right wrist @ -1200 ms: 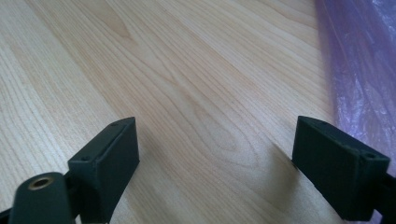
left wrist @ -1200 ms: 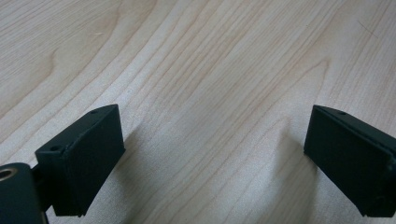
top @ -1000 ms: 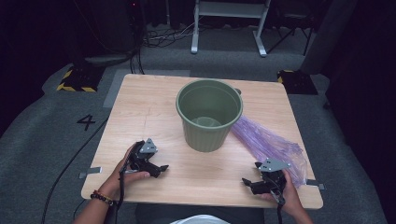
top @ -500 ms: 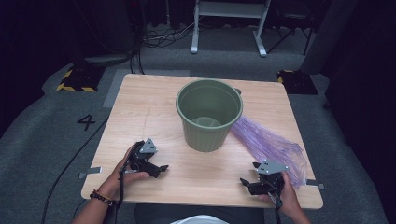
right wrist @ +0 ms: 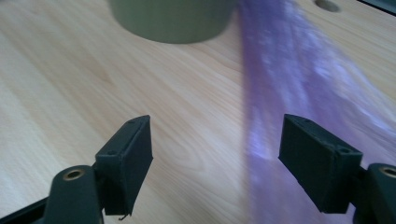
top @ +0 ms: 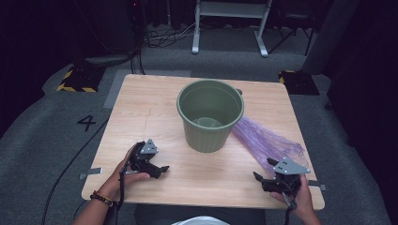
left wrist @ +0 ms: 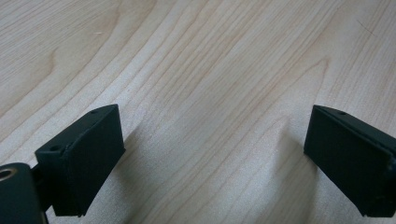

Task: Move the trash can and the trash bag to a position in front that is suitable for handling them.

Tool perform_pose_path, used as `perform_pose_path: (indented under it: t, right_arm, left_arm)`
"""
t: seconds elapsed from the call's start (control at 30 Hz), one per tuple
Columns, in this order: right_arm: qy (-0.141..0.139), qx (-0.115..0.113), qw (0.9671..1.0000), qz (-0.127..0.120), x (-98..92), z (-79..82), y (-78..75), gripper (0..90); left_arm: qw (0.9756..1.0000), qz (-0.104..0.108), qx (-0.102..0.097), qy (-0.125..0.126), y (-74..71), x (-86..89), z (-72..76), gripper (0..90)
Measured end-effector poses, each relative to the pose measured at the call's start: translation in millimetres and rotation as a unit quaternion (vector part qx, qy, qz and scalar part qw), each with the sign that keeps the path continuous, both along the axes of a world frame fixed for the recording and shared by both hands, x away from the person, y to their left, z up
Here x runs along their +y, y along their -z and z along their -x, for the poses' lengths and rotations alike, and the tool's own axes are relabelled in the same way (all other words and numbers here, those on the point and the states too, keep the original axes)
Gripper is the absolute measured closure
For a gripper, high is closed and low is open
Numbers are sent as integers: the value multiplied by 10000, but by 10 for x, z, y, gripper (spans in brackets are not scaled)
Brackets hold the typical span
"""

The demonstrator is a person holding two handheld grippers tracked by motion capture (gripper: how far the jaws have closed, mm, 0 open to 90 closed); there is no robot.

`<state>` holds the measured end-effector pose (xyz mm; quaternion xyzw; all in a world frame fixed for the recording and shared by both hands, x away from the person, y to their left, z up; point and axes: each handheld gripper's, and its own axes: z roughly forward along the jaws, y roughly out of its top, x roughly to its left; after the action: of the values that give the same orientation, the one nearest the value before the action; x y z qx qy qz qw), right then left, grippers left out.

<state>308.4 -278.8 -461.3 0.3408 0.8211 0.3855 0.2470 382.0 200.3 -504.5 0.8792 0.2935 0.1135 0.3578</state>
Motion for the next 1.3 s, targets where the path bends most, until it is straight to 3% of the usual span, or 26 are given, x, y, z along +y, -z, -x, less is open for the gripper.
perform_pose_path:
  t: [0.2,0.33,0.47,0.6,0.73,1.1,1.3]
  right_arm:
    - [566,-55,9984,18,-341,4,-28,296]
    - [812,218,9965,30,-584,-59,82,369]
    - [829,564,9950,23,-735,-135,228,489]
    - [739,814,9939,36,-780,-194,323,568]
    - [712,840,9939,-73,-822,-250,339,599]
    - [545,827,9947,-260,-806,-605,368,611]
    - [558,781,9954,30,-763,-775,333,606]
  left_arm:
    - [10000,2,6,0,0,0,0,46]
    - [10000,3,6,1,0,0,2,47]
    - [10000,3,3,2,0,0,1,46]
    - [10000,4,4,2,1,0,1,46]
    - [10000,1,3,3,0,1,1,46]
    - [10000,2,3,2,0,0,1,46]
    - [10000,3,6,1,0,0,1,46]
